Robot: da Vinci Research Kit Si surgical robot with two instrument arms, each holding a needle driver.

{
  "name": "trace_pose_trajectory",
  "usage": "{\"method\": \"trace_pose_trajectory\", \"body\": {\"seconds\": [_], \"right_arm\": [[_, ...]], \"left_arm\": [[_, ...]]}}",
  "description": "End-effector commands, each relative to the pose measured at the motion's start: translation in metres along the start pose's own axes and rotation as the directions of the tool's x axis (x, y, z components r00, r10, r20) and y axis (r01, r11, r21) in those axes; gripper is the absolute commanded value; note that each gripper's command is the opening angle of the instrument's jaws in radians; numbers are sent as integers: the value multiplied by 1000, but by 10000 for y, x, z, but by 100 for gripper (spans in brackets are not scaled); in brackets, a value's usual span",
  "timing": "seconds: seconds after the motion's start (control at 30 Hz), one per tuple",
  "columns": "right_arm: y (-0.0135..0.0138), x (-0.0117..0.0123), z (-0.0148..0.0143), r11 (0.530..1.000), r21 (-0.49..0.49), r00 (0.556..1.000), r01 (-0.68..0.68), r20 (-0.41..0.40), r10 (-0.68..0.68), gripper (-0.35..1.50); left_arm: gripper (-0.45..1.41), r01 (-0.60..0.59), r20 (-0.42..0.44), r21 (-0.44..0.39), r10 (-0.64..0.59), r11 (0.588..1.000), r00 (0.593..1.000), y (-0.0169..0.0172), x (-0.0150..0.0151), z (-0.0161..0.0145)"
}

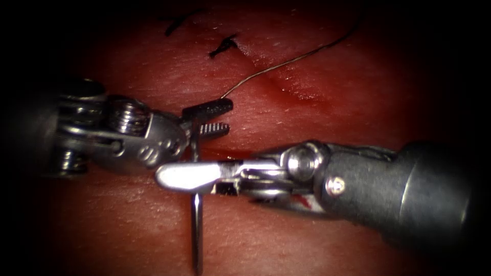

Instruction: Wound Closure

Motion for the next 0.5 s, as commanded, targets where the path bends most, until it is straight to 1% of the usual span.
{"method": "trace_pose_trajectory", "body": {"seconds": [0.03,0.07,0.1,0.17,0.2,0.27,0.3,0.43,0.5], "right_arm": [[3,6,-6,1000,-20,1000,7,3,-7,-35],[5,10,-16,999,-31,1000,9,-6,-9,-35],[7,13,-22,999,-40,999,31,-9,-31,-35],[12,17,-28,997,-32,997,70,-27,-71,-35],[15,20,-31,996,-25,995,87,-38,-88,-35],[21,23,-36,994,-3,993,107,-59,-107,-35],[25,25,-39,993,9,991,115,-62,-114,-35],[36,25,-46,986,40,985,161,-62,-158,-35],[38,26,-50,983,63,983,175,-74,-170,-35]], "left_arm": [[-32,1,11,3,-1,1000,1000,0,-1,5],[-5,18,34,13,-19,1000,999,1,0,4],[21,71,50,24,-72,997,996,2,0,3],[47,148,73,36,-151,988,986,3,0,3],[58,225,102,48,-229,973,968,4,0,1],[63,333,156,67,-339,941,928,5,-2,-4],[68,381,197,81,-390,921,900,7,-2,-8],[74,472,291,89,-477,877,830,19,-2,-29],[81,517,307,98,-520,850,797,25,-1,-40]]}}
